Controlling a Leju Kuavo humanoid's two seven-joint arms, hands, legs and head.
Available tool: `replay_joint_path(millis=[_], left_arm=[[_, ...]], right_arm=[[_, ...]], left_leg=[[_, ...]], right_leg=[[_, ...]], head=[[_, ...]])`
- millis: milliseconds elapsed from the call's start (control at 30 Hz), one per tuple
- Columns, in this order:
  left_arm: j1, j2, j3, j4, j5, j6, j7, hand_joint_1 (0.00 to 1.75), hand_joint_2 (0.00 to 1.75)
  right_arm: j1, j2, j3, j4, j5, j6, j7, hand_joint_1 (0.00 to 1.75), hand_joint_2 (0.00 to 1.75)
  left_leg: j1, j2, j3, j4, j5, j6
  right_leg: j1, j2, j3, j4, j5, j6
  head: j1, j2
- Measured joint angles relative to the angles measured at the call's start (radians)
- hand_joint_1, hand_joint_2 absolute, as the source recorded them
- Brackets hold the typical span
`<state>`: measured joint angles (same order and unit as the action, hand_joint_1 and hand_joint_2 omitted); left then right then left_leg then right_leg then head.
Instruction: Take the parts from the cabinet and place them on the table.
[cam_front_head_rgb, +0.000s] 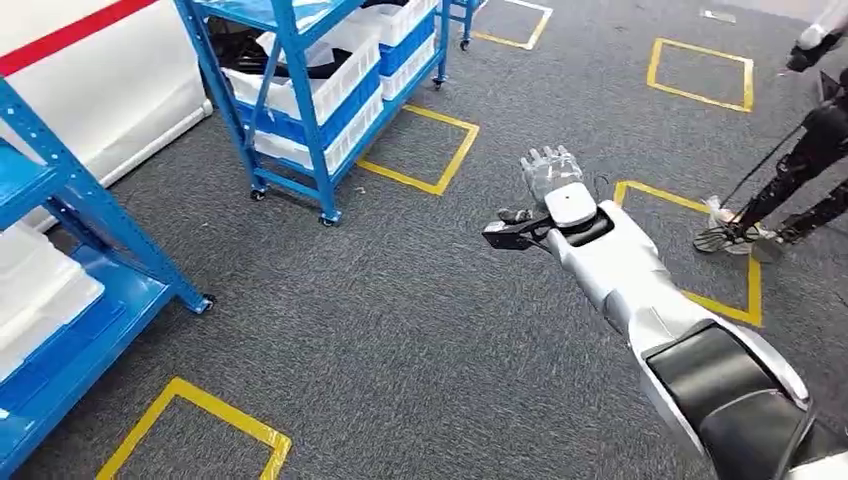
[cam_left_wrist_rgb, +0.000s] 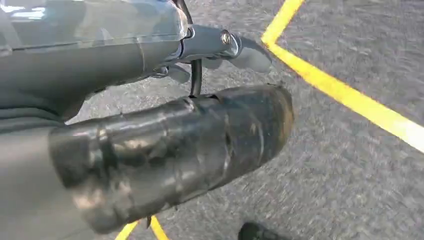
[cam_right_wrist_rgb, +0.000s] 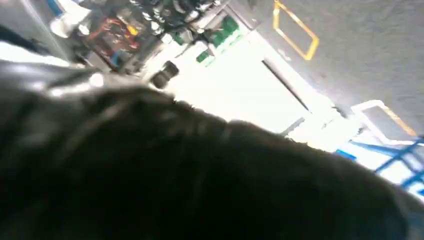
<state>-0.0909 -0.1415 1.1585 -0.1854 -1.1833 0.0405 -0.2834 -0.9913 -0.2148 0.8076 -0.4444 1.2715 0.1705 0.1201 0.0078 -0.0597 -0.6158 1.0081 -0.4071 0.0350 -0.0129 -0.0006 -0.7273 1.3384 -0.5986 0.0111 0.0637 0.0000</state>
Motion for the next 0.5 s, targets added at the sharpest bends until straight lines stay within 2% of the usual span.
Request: replay_joint_path(millis=[33, 67, 100, 133, 167, 200, 267, 300, 333, 367, 400, 433, 467, 500], left_arm=[[0.004, 0.0, 0.0, 0.0, -0.001, 0.0, 0.0, 0.0, 0.0], [0.004, 0.0, 0.0, 0.0, -0.001, 0.0, 0.0, 0.0, 0.0], [0.004, 0.0, 0.0, 0.0, -0.001, -0.003, -0.001, 0.0, 0.0], [0.004, -0.001, 0.0, 0.0, -0.001, -0.003, -0.001, 0.0, 0.0], [-0.001, -0.002, 0.0, 0.0, -0.001, -0.003, -0.001, 0.0, 0.0], [0.001, -0.002, 0.0, 0.0, -0.001, -0.004, -0.001, 0.0, 0.0], [0.008, -0.002, 0.0, 0.0, -0.001, -0.006, -0.001, 0.0, 0.0], [0.009, 0.001, 0.0, 0.0, -0.001, -0.007, -0.001, 0.0, 0.0], [0.01, -0.002, 0.0, 0.0, -0.001, -0.011, -0.001, 0.0, 0.0], [0.008, -0.002, 0.0, 0.0, -0.001, -0.012, -0.001, 0.0, 0.0], [0.004, -0.001, 0.0, 0.0, 0.0, -0.013, 0.0, 0.0, 0.0], [0.003, -0.001, 0.0, 0.0, 0.0, -0.014, 0.002, 0.0, 0.0], [0.003, -0.001, 0.0, 0.0, 0.0, -0.017, 0.002, 0.0, 0.0], [0.003, -0.001, 0.0, 0.0, 0.001, -0.018, 0.002, 0.0, 0.0]], right_arm=[[0.004, 0.0, 0.0, 0.0, 0.0, -0.001, 0.002, 0.0, 0.0], [0.004, -0.002, 0.0, 0.0, 0.001, -0.003, 0.002, 0.0, 0.0], [0.004, -0.006, -0.002, 0.0, 0.001, -0.005, 0.002, 0.0, 0.0], [0.005, -0.01, -0.003, 0.0, 0.001, -0.007, 0.002, 0.0, 0.0], [0.006, -0.013, -0.003, 0.0, 0.001, -0.009, 0.002, 0.0, 0.0], [0.007, -0.016, -0.004, 0.0, 0.002, -0.009, 0.002, 0.0, 0.0], [0.007, -0.016, -0.005, -0.005, 0.002, -0.01, 0.002, 0.0, 0.0], [0.007, -0.011, -0.005, -0.01, 0.003, -0.01, 0.002, 0.0, 0.0], [0.007, -0.011, -0.006, -0.011, 0.004, -0.009, 0.002, 0.0, 0.0], [0.006, -0.011, -0.007, -0.011, 0.006, -0.007, 0.002, 0.0, 0.0], [0.006, -0.012, -0.007, -0.011, 0.008, -0.005, 0.002, 0.0, 0.0], [0.006, -0.012, -0.007, -0.011, 0.009, -0.003, 0.002, 0.0, 0.0], [0.007, -0.012, -0.007, -0.01, 0.01, 0.001, 0.001, 0.0, 0.0], [0.008, -0.012, -0.007, -0.01, 0.011, 0.003, -0.001, 0.0, 0.0]], left_leg=[[0.0, -0.015, 0.0, 0.004, -0.001, -0.001], [0.0, -0.028, -0.001, 0.008, -0.003, -0.004], [0.0, -0.041, -0.001, 0.013, -0.005, -0.006], [0.004, -0.053, -0.006, 0.014, -0.006, -0.008], [0.001, -0.067, -0.014, 0.022, -0.005, -0.015], [0.007, -0.08, -0.02, 0.017, 0.0, -0.023], [0.013, -0.107, -0.024, 0.009, 0.006, -0.039], [0.006, -0.101, -0.028, 0.013, 0.004, -0.043], [-0.002, -0.016, -0.036, 0.035, -0.014, -0.045], [0.0, 0.026, -0.06, 0.087, -0.048, -0.047], [0.003, 0.044, -0.094, 0.158, -0.084, -0.05], [0.005, 0.052, -0.129, 0.232, -0.115, -0.053], [0.006, 0.054, -0.158, 0.294, -0.135, -0.056], [0.006, 0.054, -0.163, 0.305, -0.128, -0.057]], right_leg=[[0.0, 0.002, 0.02, -0.057, 0.047, -0.003], [0.0, 0.008, 0.056, -0.137, 0.097, -0.006], [-0.001, 0.03, 0.1, -0.233, 0.146, -0.009], [-0.006, 0.094, 0.121, -0.276, 0.139, -0.013], [-0.006, 0.109, 0.12, -0.291, 0.144, -0.01], [-0.002, 0.088, 0.118, -0.285, 0.144, -0.01], [0.002, 0.066, 0.122, -0.289, 0.146, -0.018], [-0.013, 0.051, 0.128, -0.304, 0.154, -0.027], [-0.009, 0.036, 0.134, -0.313, 0.157, -0.034], [-0.007, 0.021, 0.137, -0.316, 0.159, -0.039], [-0.003, 0.008, 0.136, -0.316, 0.158, -0.04], [-0.001, -0.008, 0.136, -0.315, 0.157, -0.042], [0.0, -0.024, 0.135, -0.314, 0.156, -0.043], [0.0, -0.039, 0.135, -0.314, 0.155, -0.042]], head=[[0.0, 0.0], [0.0, 0.0], [0.0, 0.0], [0.0, 0.0], [0.0, 0.0], [0.001, 0.0], [0.0, 0.0], [0.0, 0.0], [-0.001, 0.0], [-0.005, 0.0], [-0.005, 0.0], [-0.005, 0.0], [-0.005, 0.0], [-0.005, 0.0]])
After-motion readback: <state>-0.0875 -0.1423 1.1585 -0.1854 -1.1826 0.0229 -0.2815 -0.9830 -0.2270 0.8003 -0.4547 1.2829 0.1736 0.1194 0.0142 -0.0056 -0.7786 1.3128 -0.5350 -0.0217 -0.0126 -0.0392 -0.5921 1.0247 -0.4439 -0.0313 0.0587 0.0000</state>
